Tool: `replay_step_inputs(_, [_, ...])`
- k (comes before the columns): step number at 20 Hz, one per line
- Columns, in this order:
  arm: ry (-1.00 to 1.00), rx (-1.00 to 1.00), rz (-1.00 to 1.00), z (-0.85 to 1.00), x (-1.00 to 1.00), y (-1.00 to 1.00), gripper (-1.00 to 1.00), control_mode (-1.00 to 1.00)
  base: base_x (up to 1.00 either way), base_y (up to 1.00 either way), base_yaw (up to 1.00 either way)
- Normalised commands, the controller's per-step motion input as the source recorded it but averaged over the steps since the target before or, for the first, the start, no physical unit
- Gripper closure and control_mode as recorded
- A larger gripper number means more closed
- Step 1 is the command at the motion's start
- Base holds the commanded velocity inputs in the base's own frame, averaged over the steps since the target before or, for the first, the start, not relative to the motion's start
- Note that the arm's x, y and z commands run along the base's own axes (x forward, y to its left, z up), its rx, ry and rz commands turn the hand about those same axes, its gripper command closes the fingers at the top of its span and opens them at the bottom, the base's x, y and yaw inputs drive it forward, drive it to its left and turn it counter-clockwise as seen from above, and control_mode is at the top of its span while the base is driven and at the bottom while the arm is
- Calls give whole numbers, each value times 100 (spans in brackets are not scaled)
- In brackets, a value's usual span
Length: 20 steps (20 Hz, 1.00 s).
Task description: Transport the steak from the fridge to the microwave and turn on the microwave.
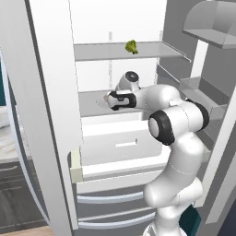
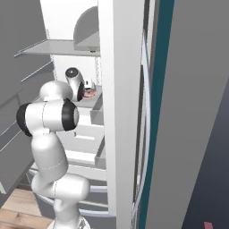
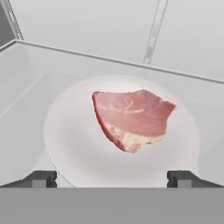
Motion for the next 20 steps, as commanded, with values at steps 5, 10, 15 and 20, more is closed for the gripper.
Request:
replay_step_inputs(5, [0, -3, 0, -17, 14, 10, -100, -100, 0, 0, 0])
replay_step_inputs(10, [0, -2, 0, -7, 20, 3, -100, -100, 0, 0, 0])
replay_step_inputs(15, [0, 0, 0, -6, 20, 2, -100, -100, 0, 0, 0])
replay_step_inputs(20, [0, 0, 0, -6, 22, 0, -100, -100, 0, 0, 0])
